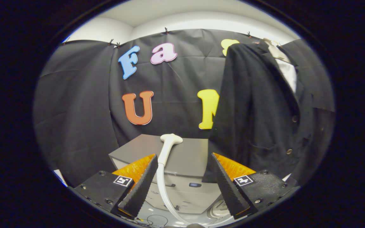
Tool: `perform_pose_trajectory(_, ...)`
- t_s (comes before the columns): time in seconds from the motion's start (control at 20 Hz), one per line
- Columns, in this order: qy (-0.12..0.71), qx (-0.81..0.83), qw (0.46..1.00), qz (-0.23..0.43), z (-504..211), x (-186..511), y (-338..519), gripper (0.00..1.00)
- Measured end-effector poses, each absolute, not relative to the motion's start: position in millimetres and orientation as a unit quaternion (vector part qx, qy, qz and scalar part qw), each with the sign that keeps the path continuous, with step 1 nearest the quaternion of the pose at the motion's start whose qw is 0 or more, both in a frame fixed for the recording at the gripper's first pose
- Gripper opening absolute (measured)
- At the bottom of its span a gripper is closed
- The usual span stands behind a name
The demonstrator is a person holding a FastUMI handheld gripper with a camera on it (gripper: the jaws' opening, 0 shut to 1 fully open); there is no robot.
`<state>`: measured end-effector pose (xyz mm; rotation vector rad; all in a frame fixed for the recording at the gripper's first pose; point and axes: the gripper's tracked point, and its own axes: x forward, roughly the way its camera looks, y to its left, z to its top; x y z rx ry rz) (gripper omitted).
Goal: Iron the clothes twice with a garment steamer, once on the left side and once on the right side.
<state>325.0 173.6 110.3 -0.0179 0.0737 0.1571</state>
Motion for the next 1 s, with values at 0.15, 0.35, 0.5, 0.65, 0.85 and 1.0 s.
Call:
perform_pose_trajectory(0.15,0.088,-0.014,0.992,0.087,90.0,391.2,204.4,1.0)
perform_pose_trajectory(0.35,0.161,-0.014,0.982,0.094,56.9,456.8,244.2,1.0)
perform_pose_trajectory(0.5,0.199,-0.027,0.976,0.084,32.4,493.7,260.9,1.0)
perform_pose_trajectory(0.65,0.232,-0.035,0.969,0.076,11.2,511.2,273.8,1.0)
perform_pose_trajectory(0.85,0.245,-0.041,0.967,0.058,6.4,514.2,276.1,0.87)
perform_pose_trajectory(1.0,0.268,-0.016,0.963,0.027,8.8,513.7,268.7,0.79)
